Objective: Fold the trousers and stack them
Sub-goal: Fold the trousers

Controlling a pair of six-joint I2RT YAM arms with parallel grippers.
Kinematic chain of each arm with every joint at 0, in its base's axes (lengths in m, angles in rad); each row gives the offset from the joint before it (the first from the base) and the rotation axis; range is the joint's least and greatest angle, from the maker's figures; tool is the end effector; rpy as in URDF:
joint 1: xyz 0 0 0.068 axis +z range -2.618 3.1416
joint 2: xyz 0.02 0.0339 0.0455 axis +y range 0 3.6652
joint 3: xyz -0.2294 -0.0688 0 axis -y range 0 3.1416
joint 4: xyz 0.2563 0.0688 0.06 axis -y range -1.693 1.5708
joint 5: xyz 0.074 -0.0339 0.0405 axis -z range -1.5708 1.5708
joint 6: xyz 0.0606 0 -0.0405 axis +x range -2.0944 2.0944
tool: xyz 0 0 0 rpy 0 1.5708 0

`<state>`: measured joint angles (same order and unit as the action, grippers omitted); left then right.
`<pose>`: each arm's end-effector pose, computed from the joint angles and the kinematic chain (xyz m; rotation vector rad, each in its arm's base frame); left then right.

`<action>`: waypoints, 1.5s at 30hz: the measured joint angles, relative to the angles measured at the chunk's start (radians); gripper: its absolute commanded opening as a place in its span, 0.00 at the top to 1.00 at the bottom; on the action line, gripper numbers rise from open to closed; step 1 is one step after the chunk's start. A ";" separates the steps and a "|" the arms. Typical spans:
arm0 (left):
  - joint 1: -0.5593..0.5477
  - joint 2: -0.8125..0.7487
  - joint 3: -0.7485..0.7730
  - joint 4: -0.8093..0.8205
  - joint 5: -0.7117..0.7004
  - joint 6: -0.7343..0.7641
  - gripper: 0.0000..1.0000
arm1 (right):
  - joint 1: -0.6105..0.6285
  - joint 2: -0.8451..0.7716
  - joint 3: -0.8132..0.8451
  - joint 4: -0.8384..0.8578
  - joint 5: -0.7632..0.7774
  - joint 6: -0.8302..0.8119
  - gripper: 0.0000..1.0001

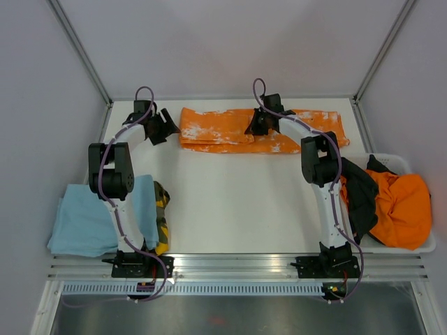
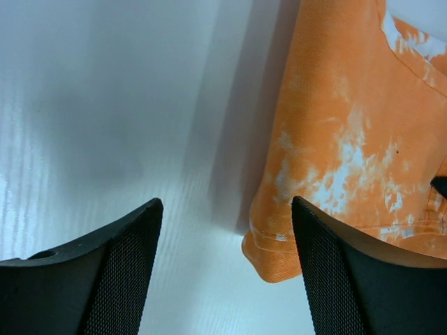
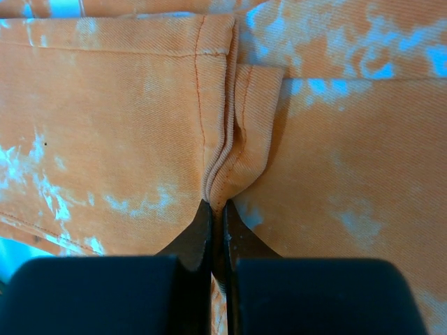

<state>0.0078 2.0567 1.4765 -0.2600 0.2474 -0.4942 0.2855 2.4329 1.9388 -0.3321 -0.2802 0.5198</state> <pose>0.4631 -0.0112 0.1272 -0.4938 2.3929 -0.5193 0.5114 0.1676 0.0968 0.1538 2.4716 0.6992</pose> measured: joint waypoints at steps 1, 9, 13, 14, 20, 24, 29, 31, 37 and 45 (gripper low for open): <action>0.007 0.002 0.000 0.000 0.000 0.000 0.21 | 0.000 -0.006 -0.008 0.003 0.008 0.000 1.00; 0.037 0.042 0.000 0.005 0.060 -0.003 0.26 | 0.005 -0.092 -0.049 -0.041 0.042 -0.023 1.00; 0.034 0.049 0.000 0.023 0.124 -0.003 0.27 | 0.005 -0.146 -0.065 -0.074 0.070 -0.045 1.00; 0.032 0.049 0.000 0.034 0.137 -0.003 0.28 | 0.005 -0.157 -0.068 -0.081 0.077 -0.048 1.00; 0.029 0.049 0.000 0.074 0.198 -0.007 0.34 | -0.004 -0.216 -0.103 -0.092 0.114 -0.061 1.00; 0.024 0.049 -0.008 0.093 0.210 -0.010 0.38 | -0.026 -0.220 -0.126 -0.090 0.122 -0.061 1.00; 0.008 0.048 -0.014 0.120 0.253 -0.024 0.67 | -0.061 -0.220 -0.150 -0.096 0.116 -0.064 1.00; -0.005 0.048 -0.014 0.145 0.274 -0.045 0.85 | -0.069 -0.220 -0.150 -0.095 0.111 -0.066 1.00; -0.089 0.043 -0.013 0.238 0.320 -0.102 0.98 | -0.071 -0.217 -0.150 -0.094 0.101 -0.076 1.00; -0.173 0.076 0.002 0.296 0.293 -0.179 0.98 | -0.071 -0.206 -0.150 -0.098 0.098 -0.095 1.00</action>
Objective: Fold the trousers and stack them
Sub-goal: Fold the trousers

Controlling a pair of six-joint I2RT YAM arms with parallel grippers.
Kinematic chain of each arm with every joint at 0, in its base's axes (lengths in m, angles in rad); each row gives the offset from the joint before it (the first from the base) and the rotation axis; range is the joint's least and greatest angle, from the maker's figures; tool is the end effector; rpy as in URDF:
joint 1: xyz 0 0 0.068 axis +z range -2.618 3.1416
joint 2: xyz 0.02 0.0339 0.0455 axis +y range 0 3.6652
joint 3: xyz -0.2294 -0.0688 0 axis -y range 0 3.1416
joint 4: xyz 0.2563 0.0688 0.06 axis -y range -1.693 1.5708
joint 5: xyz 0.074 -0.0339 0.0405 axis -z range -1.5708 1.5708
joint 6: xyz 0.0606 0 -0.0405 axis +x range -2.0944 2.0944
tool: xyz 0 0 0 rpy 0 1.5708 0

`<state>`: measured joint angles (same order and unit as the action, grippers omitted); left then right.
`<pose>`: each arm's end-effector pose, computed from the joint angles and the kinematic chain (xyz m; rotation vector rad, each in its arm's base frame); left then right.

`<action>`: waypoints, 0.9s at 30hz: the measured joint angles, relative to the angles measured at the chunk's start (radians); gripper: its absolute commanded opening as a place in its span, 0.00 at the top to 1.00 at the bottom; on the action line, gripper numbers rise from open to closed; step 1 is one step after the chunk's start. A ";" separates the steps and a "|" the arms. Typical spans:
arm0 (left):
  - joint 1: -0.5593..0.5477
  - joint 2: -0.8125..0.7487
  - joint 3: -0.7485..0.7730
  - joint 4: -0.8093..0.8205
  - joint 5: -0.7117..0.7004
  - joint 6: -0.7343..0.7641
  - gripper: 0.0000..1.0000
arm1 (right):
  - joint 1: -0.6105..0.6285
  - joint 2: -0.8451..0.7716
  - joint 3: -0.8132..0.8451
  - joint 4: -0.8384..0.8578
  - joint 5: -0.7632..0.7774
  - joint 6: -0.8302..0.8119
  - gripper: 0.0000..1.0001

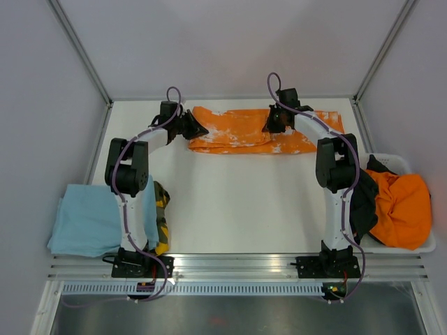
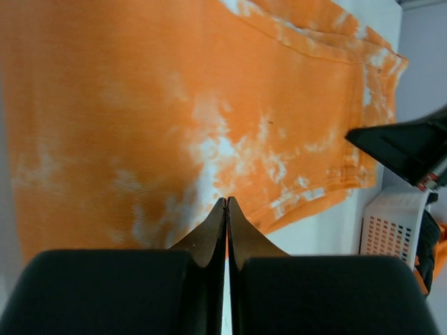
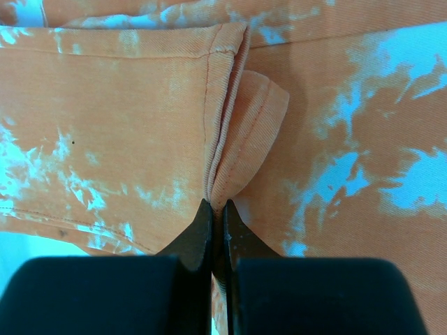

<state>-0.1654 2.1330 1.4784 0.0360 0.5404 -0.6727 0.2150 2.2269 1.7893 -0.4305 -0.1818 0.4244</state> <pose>0.4730 -0.1106 0.1261 -0.2553 2.2746 -1.0487 0.4899 0.1182 0.1391 0.1770 2.4788 0.5011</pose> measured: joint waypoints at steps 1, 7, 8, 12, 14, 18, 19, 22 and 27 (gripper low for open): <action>-0.001 0.015 0.000 -0.003 -0.016 -0.010 0.98 | 0.000 0.000 0.000 0.000 0.000 -0.003 1.00; 0.013 0.121 0.000 0.003 -0.034 -0.067 0.98 | -0.007 0.000 -0.004 -0.006 -0.001 -0.011 1.00; 0.014 0.130 0.000 0.013 -0.023 -0.076 0.98 | -0.010 0.000 -0.007 -0.005 -0.004 -0.010 1.00; 0.021 0.144 0.014 0.019 -0.005 -0.097 0.98 | -0.017 0.000 -0.018 -0.004 -0.023 -0.011 1.00; 0.023 0.148 0.017 0.021 0.002 -0.103 0.98 | -0.020 0.000 -0.018 -0.003 -0.032 -0.011 1.00; 0.026 0.148 0.017 0.022 0.010 -0.105 0.98 | -0.024 0.005 -0.018 -0.006 -0.049 -0.021 0.97; 0.026 0.147 0.017 0.021 0.010 -0.105 0.98 | -0.024 0.011 -0.014 -0.011 -0.053 -0.027 0.94; 0.027 0.142 0.020 0.012 0.017 -0.095 0.96 | -0.026 0.040 0.024 -0.053 -0.060 -0.040 0.59; 0.040 0.137 0.106 -0.053 0.068 -0.060 0.73 | -0.046 0.109 0.288 -0.262 -0.045 -0.113 0.23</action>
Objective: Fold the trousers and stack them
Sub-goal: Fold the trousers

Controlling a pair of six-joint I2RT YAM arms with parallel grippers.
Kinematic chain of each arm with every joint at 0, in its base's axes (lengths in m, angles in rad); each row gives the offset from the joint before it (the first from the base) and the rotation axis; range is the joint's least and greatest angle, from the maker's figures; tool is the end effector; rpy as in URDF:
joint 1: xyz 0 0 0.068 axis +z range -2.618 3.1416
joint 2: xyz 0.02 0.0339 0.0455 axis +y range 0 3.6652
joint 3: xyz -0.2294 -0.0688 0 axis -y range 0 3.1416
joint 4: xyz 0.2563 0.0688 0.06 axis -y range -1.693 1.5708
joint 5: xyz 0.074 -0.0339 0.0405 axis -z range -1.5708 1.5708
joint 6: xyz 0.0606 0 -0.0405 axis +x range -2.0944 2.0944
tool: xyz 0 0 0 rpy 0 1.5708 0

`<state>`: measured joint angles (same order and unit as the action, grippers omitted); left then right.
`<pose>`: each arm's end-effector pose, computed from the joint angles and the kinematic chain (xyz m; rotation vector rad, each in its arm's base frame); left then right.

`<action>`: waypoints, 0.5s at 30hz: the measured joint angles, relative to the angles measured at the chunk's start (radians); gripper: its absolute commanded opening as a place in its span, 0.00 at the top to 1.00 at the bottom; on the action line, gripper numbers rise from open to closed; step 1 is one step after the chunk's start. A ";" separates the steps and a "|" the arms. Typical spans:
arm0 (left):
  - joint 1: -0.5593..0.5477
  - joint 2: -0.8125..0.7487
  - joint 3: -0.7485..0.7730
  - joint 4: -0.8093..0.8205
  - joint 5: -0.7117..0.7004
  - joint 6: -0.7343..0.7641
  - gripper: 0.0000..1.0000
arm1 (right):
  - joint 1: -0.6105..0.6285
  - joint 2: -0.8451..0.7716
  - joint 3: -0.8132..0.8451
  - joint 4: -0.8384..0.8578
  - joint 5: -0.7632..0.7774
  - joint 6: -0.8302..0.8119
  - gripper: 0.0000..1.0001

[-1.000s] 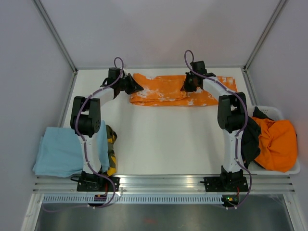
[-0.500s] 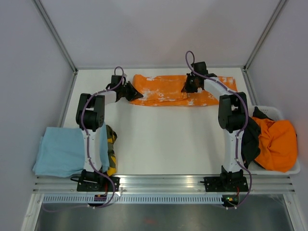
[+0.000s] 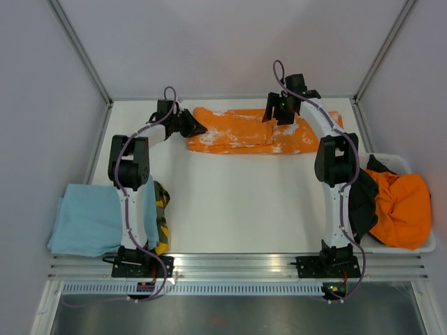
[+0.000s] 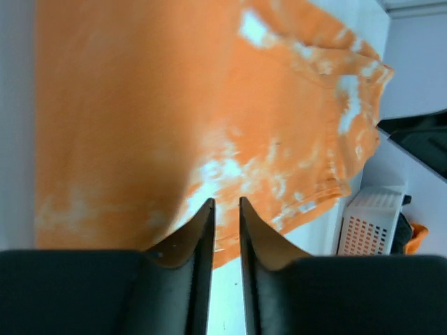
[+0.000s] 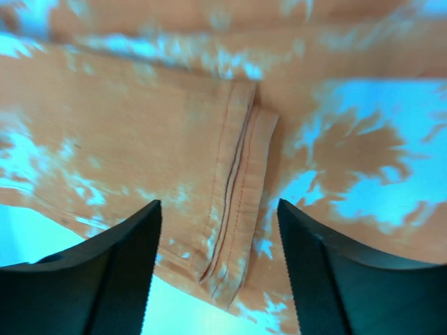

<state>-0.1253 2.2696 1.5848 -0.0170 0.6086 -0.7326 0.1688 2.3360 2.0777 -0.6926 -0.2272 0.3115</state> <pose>0.4903 -0.0967 0.0936 -0.3764 2.3485 -1.1265 0.5096 0.1007 0.1632 0.0889 2.5518 0.4771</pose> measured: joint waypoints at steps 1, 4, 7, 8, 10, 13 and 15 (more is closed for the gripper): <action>0.002 -0.008 0.024 -0.013 0.008 0.014 0.65 | -0.009 0.002 0.047 -0.023 0.001 -0.011 0.22; 0.008 -0.039 0.098 -0.043 0.026 0.054 0.44 | -0.051 -0.028 0.161 -0.051 0.001 -0.037 0.19; 0.011 -0.084 0.162 -0.071 0.027 0.093 0.36 | -0.098 -0.106 0.164 -0.053 0.002 -0.053 0.19; 0.011 -0.097 0.184 -0.089 0.020 0.110 0.35 | -0.112 -0.135 0.154 -0.046 0.012 -0.058 0.18; 0.012 -0.117 0.211 -0.118 -0.009 0.150 0.35 | -0.129 -0.183 0.131 -0.047 0.030 -0.068 0.19; 0.012 -0.137 0.229 -0.184 -0.098 0.221 0.34 | -0.137 -0.233 0.095 -0.047 0.045 -0.076 0.20; 0.012 -0.138 0.229 -0.235 -0.164 0.264 0.34 | -0.137 -0.252 0.054 -0.040 0.035 -0.075 0.22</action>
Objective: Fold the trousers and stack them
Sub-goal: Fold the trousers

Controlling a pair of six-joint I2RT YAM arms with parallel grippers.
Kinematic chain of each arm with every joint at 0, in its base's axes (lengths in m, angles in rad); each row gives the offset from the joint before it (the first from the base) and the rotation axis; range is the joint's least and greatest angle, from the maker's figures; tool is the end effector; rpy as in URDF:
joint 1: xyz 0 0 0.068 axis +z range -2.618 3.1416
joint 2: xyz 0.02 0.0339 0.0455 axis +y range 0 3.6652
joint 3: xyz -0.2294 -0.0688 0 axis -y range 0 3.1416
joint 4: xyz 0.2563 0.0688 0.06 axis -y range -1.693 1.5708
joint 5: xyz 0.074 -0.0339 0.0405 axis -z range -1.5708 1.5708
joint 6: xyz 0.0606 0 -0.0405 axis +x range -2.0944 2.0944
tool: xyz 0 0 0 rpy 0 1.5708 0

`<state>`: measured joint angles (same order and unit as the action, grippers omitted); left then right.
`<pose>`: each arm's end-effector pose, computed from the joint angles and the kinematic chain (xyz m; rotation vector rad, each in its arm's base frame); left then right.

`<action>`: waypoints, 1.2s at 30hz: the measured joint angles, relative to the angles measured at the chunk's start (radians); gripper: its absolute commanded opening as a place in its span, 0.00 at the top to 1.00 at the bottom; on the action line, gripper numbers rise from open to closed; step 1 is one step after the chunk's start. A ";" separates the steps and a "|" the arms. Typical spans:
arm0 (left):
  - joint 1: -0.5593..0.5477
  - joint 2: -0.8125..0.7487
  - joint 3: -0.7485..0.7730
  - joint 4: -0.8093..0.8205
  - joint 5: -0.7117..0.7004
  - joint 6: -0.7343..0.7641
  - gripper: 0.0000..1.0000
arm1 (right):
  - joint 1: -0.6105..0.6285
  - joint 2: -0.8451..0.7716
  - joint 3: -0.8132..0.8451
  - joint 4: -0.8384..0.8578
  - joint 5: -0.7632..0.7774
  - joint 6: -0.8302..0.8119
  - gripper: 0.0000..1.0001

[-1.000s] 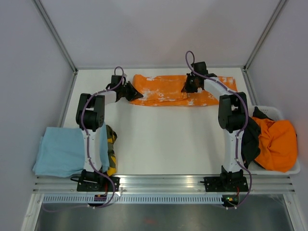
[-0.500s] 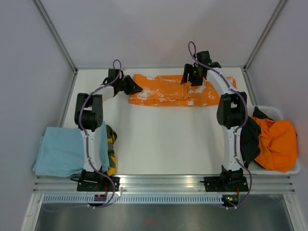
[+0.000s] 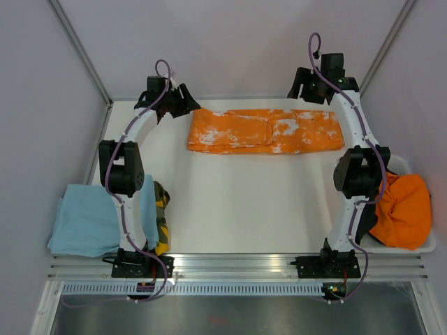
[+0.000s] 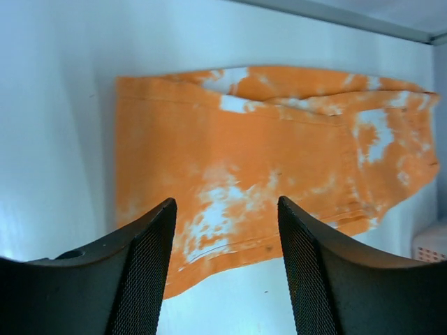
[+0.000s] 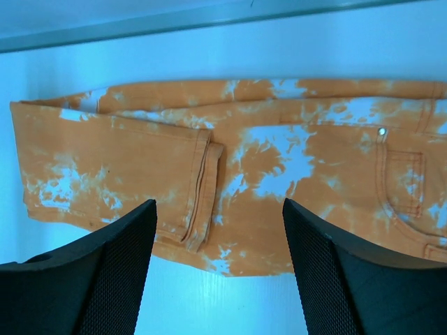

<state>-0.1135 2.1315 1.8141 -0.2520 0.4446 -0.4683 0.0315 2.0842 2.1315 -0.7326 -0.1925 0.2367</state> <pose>0.5064 -0.0840 0.2154 -0.1188 2.1849 -0.8111 0.4886 0.0270 0.3009 0.1288 2.2624 0.3601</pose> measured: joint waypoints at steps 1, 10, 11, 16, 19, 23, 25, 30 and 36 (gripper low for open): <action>0.000 0.001 -0.002 -0.026 -0.030 0.018 0.34 | 0.001 -0.002 -0.023 0.005 -0.011 0.003 0.22; 0.001 0.032 0.003 -0.101 -0.181 0.077 0.35 | 0.063 0.029 -0.213 0.051 -0.032 0.033 0.22; 0.001 0.043 0.006 -0.099 -0.183 0.077 0.36 | 0.075 0.041 -0.220 0.061 -0.034 0.038 0.22; 0.001 0.117 0.021 -0.083 -0.182 0.070 0.37 | 0.122 0.118 -0.238 0.146 -0.040 0.082 0.24; 0.001 0.140 0.023 -0.083 -0.182 0.065 0.37 | 0.129 0.167 -0.238 0.185 -0.047 0.103 0.24; 0.001 0.147 0.025 -0.084 -0.185 0.065 0.37 | 0.132 0.230 -0.238 0.214 -0.050 0.121 0.27; 0.001 0.147 0.028 -0.083 -0.186 0.066 0.37 | 0.134 0.256 -0.237 0.224 -0.050 0.126 0.35; 0.001 0.147 0.032 -0.084 -0.201 0.066 0.37 | 0.140 0.263 -0.233 0.244 -0.051 0.140 0.61; 0.005 0.147 0.033 -0.086 -0.205 0.066 0.37 | 0.159 0.273 -0.230 0.262 -0.060 0.163 0.71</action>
<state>-0.1085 2.2787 1.8469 -0.3378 0.2394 -0.4026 0.1909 2.3569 1.9018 -0.4709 -0.2520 0.3992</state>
